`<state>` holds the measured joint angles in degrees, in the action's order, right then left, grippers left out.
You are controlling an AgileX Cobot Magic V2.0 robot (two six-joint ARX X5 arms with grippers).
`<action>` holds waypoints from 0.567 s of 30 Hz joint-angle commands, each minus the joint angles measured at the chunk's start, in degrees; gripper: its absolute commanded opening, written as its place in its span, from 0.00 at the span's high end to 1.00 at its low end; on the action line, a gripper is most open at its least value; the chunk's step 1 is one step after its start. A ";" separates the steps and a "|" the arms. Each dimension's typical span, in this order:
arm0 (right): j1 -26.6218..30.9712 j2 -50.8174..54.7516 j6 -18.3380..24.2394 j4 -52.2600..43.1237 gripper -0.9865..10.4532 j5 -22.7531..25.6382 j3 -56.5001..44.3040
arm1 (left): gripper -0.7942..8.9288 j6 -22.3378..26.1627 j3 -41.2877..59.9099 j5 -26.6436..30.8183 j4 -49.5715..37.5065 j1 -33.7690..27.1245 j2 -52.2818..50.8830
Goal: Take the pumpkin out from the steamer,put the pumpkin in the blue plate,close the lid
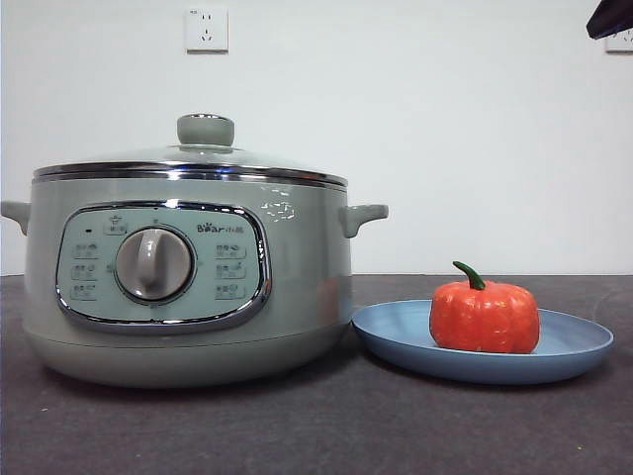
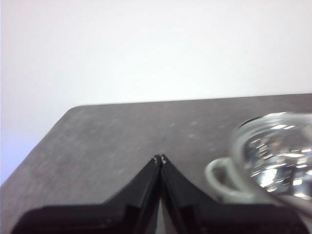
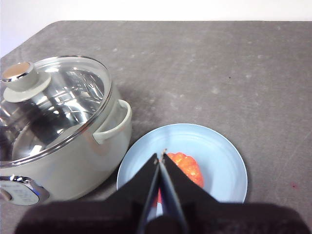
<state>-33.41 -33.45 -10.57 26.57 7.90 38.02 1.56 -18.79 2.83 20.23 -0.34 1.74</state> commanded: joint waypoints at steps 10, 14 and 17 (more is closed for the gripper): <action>-0.04 0.09 -0.50 -0.33 0.91 -0.02 -0.48 | 0.92 -0.09 18.62 -3.52 -14.38 -3.39 -0.57; -0.04 0.09 -0.50 -0.33 0.91 0.00 -0.48 | 0.92 -0.28 18.64 -7.23 -10.27 -3.39 -0.57; -0.04 0.09 -0.50 -0.33 0.91 0.00 -0.48 | 0.92 -0.26 18.64 -8.28 -10.29 -3.37 -0.55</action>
<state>-33.41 -33.45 -10.57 26.57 7.90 38.02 1.48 -1.04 -5.17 10.22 -3.46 1.37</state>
